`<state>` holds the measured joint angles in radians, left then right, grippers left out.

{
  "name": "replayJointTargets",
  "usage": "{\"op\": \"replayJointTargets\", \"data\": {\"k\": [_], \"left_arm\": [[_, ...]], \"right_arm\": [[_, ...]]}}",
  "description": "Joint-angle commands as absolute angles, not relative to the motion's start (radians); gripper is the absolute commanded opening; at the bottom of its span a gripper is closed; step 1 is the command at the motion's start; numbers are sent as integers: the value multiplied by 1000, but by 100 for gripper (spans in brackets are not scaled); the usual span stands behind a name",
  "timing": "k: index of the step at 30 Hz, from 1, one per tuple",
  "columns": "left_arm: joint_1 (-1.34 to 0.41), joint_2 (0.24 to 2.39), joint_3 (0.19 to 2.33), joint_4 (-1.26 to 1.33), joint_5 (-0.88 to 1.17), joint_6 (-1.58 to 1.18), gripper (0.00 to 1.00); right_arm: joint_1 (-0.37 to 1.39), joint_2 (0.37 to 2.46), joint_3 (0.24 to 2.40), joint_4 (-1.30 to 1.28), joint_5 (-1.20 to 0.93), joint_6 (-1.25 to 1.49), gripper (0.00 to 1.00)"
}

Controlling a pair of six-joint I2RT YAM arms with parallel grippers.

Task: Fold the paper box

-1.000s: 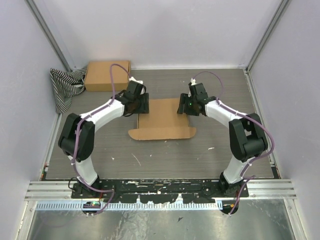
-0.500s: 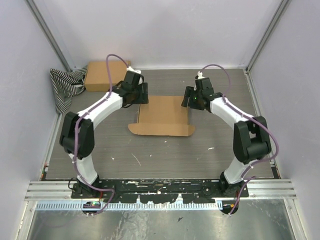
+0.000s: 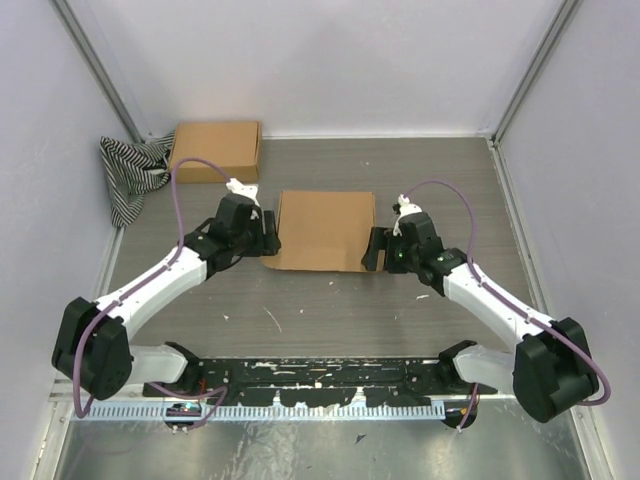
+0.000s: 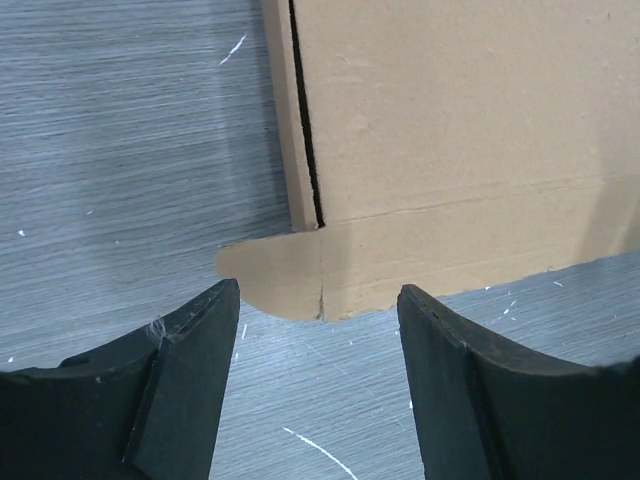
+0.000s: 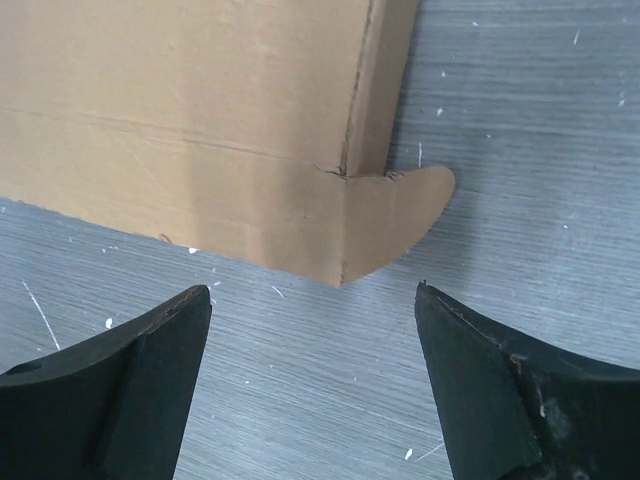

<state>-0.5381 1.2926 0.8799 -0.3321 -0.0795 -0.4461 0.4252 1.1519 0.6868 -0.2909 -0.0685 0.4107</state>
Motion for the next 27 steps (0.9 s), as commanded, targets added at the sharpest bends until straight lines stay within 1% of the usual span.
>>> {"op": "replayJointTargets", "data": {"k": [1, 10, 13, 17, 27], "left_arm": [[-550, 1307, 854, -242, -86, -429, 71], [-559, 1392, 850, -188, -104, -426, 72], [-566, 1419, 865, -206, -97, -425, 72], [-586, 1428, 865, -236, -99, -423, 71], [-604, 1463, 843, -219, -105, -416, 71]], "right_arm": [[427, 1154, 680, -212, -38, 419, 88], [431, 1231, 695, -165, -35, 388, 88], [432, 1256, 710, -169, -47, 378, 88], [434, 1272, 711, -168, -56, 369, 88], [444, 1311, 718, -136, -73, 330, 88]]}}
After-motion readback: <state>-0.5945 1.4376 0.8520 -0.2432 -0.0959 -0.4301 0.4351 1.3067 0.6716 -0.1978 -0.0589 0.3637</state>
